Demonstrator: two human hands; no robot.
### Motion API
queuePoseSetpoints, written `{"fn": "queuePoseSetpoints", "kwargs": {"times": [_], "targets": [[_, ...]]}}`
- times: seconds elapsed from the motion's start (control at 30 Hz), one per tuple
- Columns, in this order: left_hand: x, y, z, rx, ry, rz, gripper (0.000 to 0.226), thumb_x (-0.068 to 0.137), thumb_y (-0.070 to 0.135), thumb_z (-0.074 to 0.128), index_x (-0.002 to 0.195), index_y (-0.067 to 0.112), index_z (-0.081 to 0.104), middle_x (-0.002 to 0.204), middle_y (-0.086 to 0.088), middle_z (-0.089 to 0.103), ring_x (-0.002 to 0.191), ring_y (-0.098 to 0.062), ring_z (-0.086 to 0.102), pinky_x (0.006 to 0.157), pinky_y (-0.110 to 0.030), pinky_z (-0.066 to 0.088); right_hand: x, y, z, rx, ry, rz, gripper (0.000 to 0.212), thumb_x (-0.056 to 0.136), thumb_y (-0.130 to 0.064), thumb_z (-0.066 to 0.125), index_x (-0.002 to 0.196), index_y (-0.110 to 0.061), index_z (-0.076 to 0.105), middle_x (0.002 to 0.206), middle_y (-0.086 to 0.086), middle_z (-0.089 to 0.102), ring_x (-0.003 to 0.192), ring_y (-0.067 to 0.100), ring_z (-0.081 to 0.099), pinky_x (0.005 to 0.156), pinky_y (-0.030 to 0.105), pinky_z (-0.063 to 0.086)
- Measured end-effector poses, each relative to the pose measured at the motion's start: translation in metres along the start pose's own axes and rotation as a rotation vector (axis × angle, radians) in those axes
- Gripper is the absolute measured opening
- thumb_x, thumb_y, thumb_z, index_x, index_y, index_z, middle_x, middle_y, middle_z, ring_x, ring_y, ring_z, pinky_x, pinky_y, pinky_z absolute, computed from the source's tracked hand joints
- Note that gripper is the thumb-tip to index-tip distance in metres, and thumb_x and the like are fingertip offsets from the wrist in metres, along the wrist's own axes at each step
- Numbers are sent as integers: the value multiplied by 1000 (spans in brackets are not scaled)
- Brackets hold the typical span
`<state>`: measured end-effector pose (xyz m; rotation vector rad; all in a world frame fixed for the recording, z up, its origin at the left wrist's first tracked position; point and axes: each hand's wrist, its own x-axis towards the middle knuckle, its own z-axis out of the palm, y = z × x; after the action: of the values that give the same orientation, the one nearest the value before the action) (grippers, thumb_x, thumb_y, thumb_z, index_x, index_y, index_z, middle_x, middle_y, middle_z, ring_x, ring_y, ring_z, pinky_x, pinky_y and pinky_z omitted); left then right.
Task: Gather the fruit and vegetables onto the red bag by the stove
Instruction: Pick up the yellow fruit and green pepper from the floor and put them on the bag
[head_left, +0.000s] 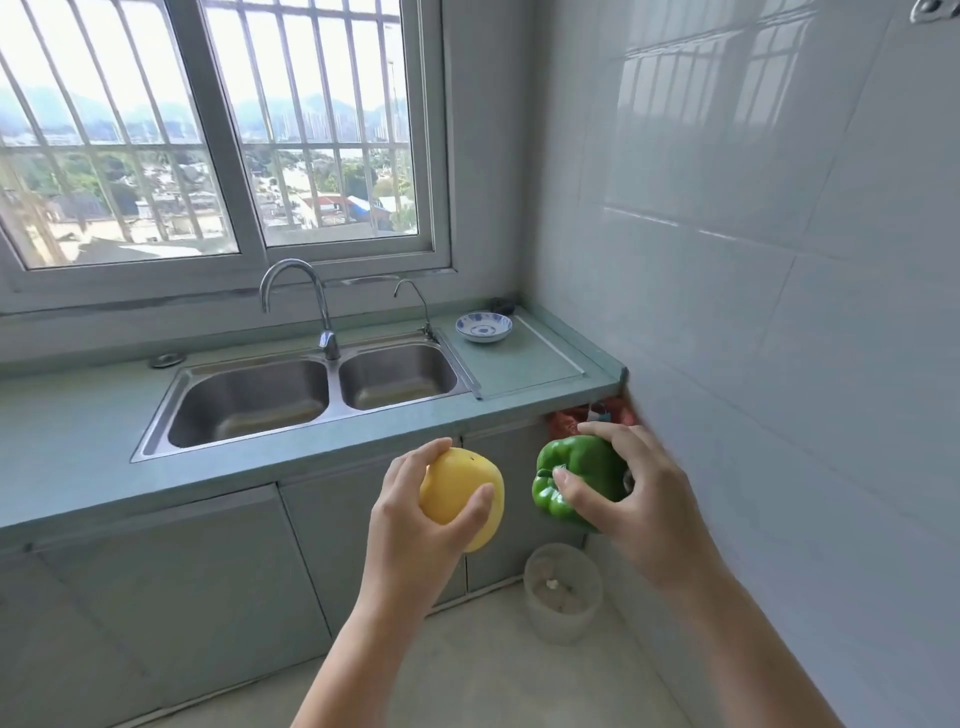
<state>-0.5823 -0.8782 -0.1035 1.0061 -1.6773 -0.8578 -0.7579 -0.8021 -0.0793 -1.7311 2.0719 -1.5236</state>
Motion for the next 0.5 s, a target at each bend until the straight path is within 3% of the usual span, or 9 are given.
{"fn": "queuePoseSetpoints", "kwargs": {"times": [0.23,0.4,0.5], "targets": [[62,-40,-39,5,95,-79,51,65,45,71,112,36,53,106,25,47,98,-4,52,84,-34,49,62,-17,78,72,-126,-24,46,67,-44,66,109,-27,59,98,-13,55,95,-2,49,74,3,34],[95,-70,-74,-9,161,-125,47,71,37,75,112,37,53,108,20,51,100,-4,52,84,-30,47,94,-34,134,104,-202,-50,44,71,-35,75,111,-26,58,100,-16,54,97,-4,48,74,0,32],[105,-87,-100,-11,206,-163,48,73,28,76,115,34,53,113,9,54,100,-9,53,84,-30,47,105,-49,167,171,-235,-64,46,67,-41,69,110,-28,58,102,-20,53,98,-10,46,75,-1,32]]}}
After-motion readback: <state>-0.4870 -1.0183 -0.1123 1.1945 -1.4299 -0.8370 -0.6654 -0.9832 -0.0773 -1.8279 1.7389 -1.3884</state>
